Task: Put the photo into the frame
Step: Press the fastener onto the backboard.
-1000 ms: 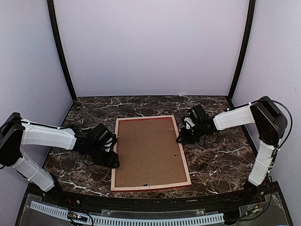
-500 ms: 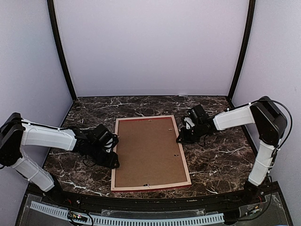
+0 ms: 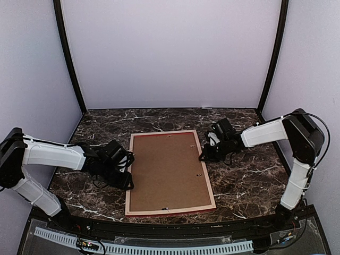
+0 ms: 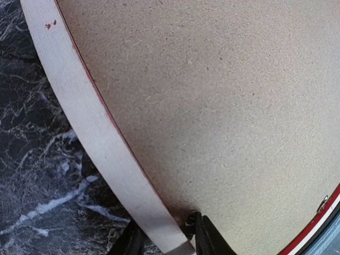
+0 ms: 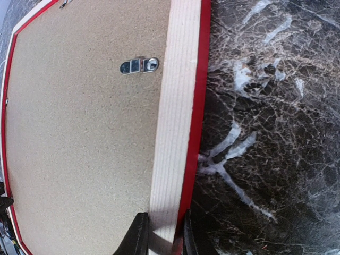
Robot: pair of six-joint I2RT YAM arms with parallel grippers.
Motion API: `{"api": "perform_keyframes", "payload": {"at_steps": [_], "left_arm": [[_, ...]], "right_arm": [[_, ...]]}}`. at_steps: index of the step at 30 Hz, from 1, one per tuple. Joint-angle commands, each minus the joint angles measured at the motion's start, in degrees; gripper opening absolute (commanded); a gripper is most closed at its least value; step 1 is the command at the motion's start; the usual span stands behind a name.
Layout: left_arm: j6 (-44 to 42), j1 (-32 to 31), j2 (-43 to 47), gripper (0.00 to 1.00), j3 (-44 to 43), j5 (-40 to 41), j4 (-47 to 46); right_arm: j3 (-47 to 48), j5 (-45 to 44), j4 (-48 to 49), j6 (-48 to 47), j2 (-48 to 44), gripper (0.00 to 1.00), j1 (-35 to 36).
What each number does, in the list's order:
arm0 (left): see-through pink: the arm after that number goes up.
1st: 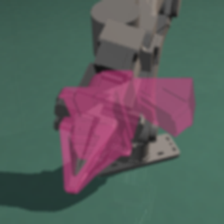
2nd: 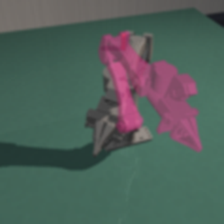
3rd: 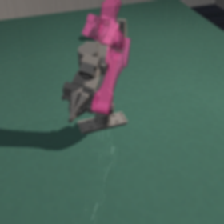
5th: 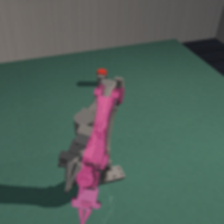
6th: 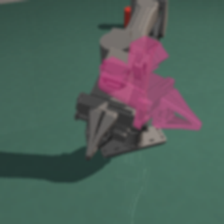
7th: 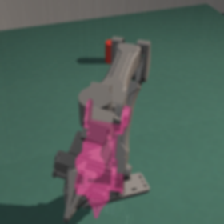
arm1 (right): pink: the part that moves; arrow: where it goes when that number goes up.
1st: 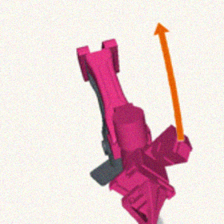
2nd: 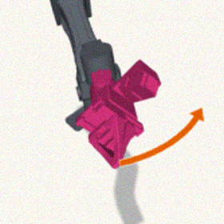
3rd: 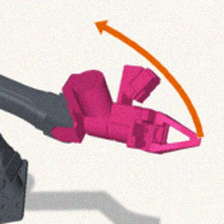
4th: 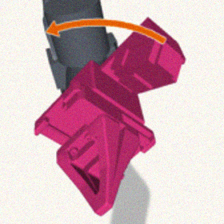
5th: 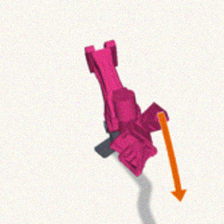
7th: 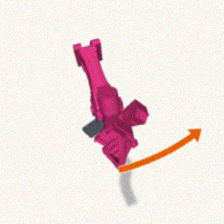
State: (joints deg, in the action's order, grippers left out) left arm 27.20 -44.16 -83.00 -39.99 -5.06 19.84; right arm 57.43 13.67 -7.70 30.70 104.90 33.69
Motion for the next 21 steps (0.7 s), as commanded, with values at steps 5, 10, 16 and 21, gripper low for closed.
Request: {"api": "perform_keyframes", "payload": {"at_steps": [5,10,16,21], "left_arm": [[-1.58,0.05,3.23,0.54,0.48,0.59,4.42],[-0.58,0.17,4.77,0.69,-0.43,-0.1,3.01],[-0.3,1.77,3.01,0.73,-2.95,1.04,2.35],[0.69,6.7,0.45,0.71,-4.4,1.58,1.06]], "right_arm": [[-0.72,1.62,-1.25,-1.22,1.91,0.1,0.15],[-0.57,1.45,-1.65,-1.43,1.57,0.1,0.14],[-0.55,1.28,-1.95,-1.43,0.48,0.15,0.15],[-0.73,1.14,-2.07,-1.43,0.02,0.17,0.33]]}}
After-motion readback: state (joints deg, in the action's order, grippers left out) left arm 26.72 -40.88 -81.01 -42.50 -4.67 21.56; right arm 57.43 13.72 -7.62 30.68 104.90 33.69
